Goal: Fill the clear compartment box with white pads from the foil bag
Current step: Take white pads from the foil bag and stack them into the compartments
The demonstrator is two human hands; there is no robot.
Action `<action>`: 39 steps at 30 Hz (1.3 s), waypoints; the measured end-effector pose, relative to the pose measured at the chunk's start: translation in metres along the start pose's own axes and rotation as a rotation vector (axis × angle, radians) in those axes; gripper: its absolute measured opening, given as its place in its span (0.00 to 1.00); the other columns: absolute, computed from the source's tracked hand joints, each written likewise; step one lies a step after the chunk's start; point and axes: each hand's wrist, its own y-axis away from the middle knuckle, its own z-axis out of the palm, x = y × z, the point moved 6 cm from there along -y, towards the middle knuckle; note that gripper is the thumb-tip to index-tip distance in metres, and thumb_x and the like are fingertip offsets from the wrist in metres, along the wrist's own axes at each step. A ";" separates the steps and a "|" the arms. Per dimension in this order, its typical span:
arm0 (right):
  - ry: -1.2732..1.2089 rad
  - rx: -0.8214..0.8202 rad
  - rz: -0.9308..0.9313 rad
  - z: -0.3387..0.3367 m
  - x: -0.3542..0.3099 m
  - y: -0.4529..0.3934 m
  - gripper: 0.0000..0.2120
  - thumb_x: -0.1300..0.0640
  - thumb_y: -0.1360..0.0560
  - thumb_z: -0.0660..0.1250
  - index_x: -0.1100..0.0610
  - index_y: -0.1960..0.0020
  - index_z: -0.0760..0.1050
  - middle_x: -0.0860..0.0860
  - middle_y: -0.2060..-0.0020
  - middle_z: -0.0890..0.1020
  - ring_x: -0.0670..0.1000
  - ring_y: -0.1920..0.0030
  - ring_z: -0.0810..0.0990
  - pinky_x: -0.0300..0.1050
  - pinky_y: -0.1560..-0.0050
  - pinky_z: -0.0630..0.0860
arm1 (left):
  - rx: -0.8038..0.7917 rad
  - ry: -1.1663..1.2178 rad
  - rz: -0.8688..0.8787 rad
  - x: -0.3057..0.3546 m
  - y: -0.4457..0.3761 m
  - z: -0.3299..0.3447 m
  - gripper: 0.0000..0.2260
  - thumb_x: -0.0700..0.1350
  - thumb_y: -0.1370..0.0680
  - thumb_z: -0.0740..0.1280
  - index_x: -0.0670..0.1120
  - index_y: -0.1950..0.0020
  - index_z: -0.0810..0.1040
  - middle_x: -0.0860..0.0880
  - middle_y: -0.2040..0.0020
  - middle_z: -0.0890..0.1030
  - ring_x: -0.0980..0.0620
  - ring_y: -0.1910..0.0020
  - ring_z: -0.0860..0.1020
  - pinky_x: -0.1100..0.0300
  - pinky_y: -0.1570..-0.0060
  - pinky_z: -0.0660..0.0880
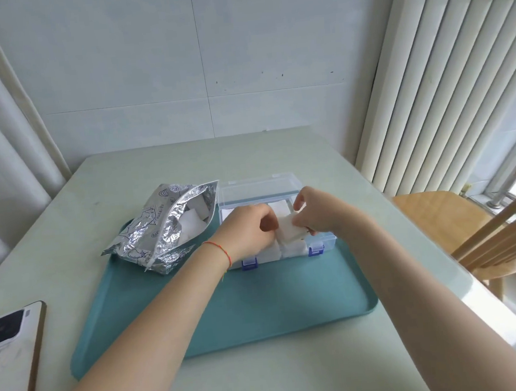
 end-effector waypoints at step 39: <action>0.247 0.245 -0.454 0.046 -0.110 -0.008 0.09 0.60 0.26 0.60 0.60 0.57 0.78 0.55 0.60 0.81 0.58 0.57 0.79 0.48 0.60 0.77 | 0.701 -0.058 -0.200 -0.080 0.050 -0.111 0.05 0.47 0.28 0.70 0.49 0.53 0.80 0.51 0.59 0.76 0.49 0.56 0.75 0.55 0.55 0.73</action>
